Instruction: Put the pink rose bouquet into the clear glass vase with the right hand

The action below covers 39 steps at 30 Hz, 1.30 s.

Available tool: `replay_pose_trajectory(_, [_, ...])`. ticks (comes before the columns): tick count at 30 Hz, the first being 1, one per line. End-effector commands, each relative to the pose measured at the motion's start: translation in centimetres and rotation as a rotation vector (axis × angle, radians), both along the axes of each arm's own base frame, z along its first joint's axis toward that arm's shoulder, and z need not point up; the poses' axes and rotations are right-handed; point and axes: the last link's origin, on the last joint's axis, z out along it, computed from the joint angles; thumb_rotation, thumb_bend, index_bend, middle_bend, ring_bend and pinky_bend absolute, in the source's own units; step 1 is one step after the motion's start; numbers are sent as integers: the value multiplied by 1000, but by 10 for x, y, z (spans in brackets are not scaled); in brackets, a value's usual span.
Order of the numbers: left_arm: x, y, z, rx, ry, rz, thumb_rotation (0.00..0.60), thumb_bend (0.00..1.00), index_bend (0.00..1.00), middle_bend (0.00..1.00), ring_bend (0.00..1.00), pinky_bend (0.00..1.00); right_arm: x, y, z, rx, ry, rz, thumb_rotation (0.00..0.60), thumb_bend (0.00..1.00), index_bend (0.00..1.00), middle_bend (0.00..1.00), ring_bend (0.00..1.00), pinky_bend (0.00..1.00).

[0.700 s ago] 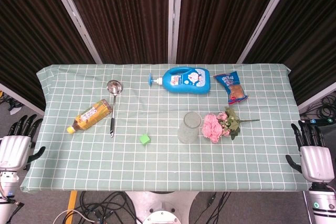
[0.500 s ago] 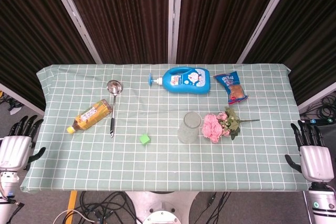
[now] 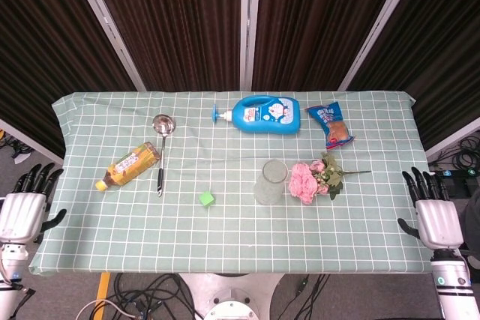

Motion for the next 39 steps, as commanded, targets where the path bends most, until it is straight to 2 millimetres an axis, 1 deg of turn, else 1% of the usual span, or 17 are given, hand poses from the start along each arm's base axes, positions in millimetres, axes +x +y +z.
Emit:
replay_pose_trajectory(1, [0, -1, -1, 1, 2, -2, 600, 209, 139, 80, 39, 182, 12, -17, -7, 34, 21, 25, 600, 63, 0, 0, 0, 0])
replay_pose_trajectory(5, [-3, 0, -2, 6, -6, 5, 600, 210, 138, 80, 39, 182, 21, -40, -20, 88, 40, 29, 600, 53, 0, 0, 0, 0])
replay_pose_trajectory(12, [-4, 1, 0, 13, -1, 0, 600, 210, 135, 80, 39, 182, 36, -83, -54, 220, 92, 20, 600, 32, 0, 0, 0, 0])
replay_pose_trajectory(18, [-4, 0, 1, 14, 3, -6, 600, 210, 136, 80, 39, 182, 57, -103, -87, 284, 132, 64, 600, 30, 0, 0, 0, 0])
replay_pose_trajectory(21, [-5, 0, 2, 16, -10, -3, 600, 210, 136, 80, 39, 181, 62, -112, -103, 316, 118, 51, 600, 29, 0, 0, 0, 0])
replay_pose_trajectory(24, [-5, 0, 2, 11, -42, 4, 600, 209, 136, 80, 39, 181, 67, -118, -116, 345, 149, 61, 600, 25, 0, 0, 0, 0])
replay_pose_trajectory(27, [-6, 0, 4, 13, -33, 0, 600, 209, 136, 80, 39, 182, 72, -123, -128, 361, 149, 60, 600, 24, 0, 0, 0, 0])
replay_pose_trajectory(30, [-8, -1, 5, 16, -1, -2, 600, 209, 136, 80, 39, 181, 78, -129, -138, 368, 151, 67, 600, 24, 0, 0, 0, 0])
replay_pose_trajectory(33, [-10, -2, 5, 13, -5, 8, 600, 210, 136, 80, 39, 181, 83, -132, -145, 378, 156, 75, 600, 23, 0, 0, 0, 0])
replay_pose_trajectory(39, [-13, -3, 6, 12, -1, 15, 600, 210, 136, 80, 39, 181, 92, -136, -157, 397, 164, 87, 600, 24, 0, 0, 0, 0])
